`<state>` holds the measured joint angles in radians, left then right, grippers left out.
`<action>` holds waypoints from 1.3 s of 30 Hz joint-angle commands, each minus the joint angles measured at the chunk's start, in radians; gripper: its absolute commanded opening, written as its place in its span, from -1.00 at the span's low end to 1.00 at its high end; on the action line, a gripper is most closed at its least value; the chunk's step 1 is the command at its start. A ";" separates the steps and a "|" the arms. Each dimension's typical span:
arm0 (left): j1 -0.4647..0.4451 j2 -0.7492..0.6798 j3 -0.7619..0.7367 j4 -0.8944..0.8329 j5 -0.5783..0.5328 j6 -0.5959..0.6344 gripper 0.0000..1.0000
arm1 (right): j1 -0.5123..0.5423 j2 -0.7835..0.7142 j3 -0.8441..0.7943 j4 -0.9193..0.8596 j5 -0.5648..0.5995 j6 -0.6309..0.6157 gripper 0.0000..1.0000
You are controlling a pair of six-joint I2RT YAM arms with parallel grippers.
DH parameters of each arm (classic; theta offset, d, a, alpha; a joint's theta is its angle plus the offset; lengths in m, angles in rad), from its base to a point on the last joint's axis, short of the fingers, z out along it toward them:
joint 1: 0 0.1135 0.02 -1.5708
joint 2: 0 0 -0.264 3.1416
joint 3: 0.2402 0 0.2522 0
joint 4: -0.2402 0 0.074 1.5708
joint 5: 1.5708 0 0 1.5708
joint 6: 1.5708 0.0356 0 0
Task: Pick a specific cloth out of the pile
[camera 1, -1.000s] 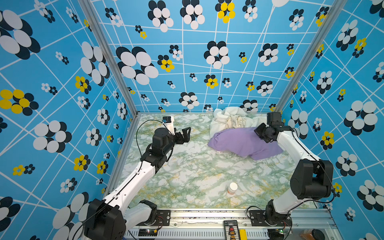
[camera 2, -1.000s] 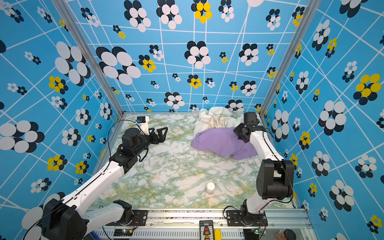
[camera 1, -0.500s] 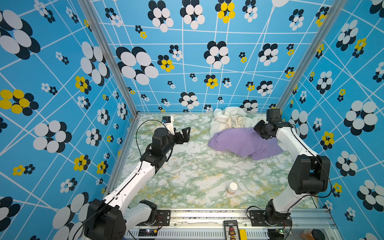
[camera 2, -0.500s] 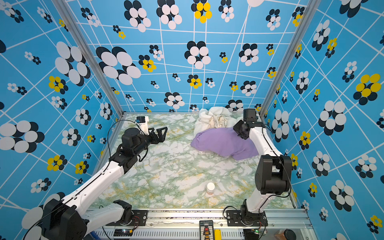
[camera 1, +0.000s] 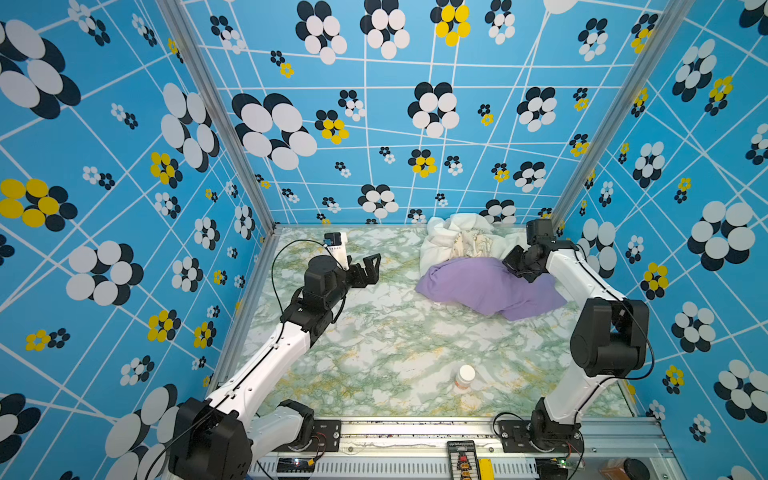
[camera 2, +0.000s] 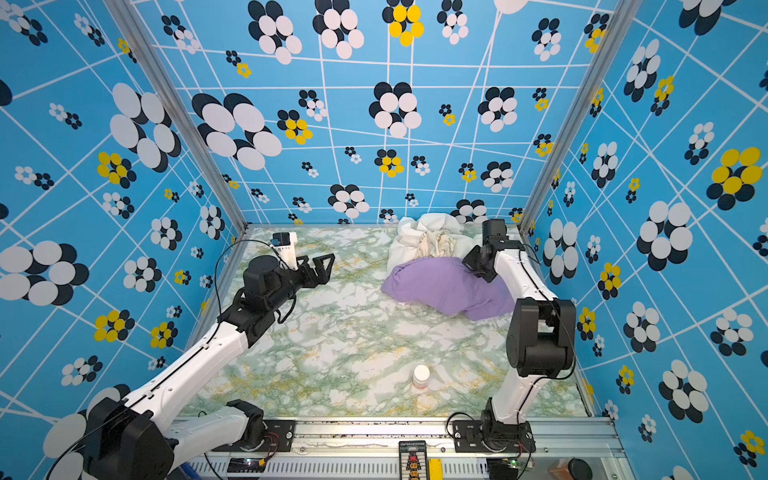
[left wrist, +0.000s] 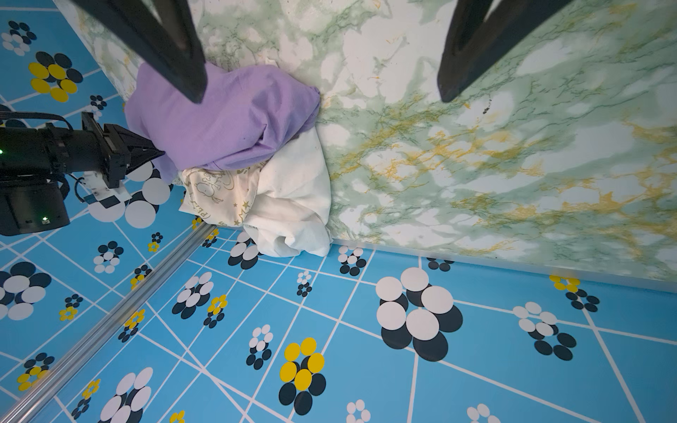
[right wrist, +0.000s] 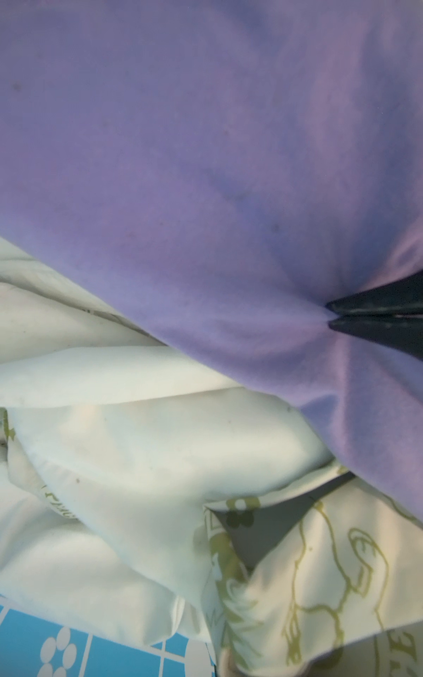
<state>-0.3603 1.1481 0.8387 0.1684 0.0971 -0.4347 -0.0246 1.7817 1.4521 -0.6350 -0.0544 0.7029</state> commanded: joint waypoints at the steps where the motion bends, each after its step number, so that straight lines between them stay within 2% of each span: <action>1: 0.006 -0.014 -0.022 0.006 -0.012 -0.013 0.98 | 0.007 -0.069 -0.007 0.038 0.046 0.009 -1.00; 12: 0.007 -0.014 -0.022 0.010 -0.019 -0.003 0.99 | 0.007 -0.278 -0.086 0.213 0.198 0.067 -1.00; 19: 0.008 -0.014 -0.024 0.014 -0.008 -0.002 0.98 | 0.009 -0.382 -0.092 0.284 0.279 0.057 -1.00; 32: 0.014 -0.030 -0.027 0.008 0.014 0.011 0.98 | 0.070 -0.466 -0.001 0.479 0.368 -0.108 -1.00; 39: 0.020 -0.042 -0.027 0.009 0.026 0.012 0.98 | 0.158 -0.428 0.104 0.538 0.312 -0.220 -1.00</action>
<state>-0.3489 1.1286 0.8238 0.1684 0.1059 -0.4332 0.0963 1.3464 1.4872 -0.1947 0.2760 0.5606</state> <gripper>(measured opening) 0.992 0.049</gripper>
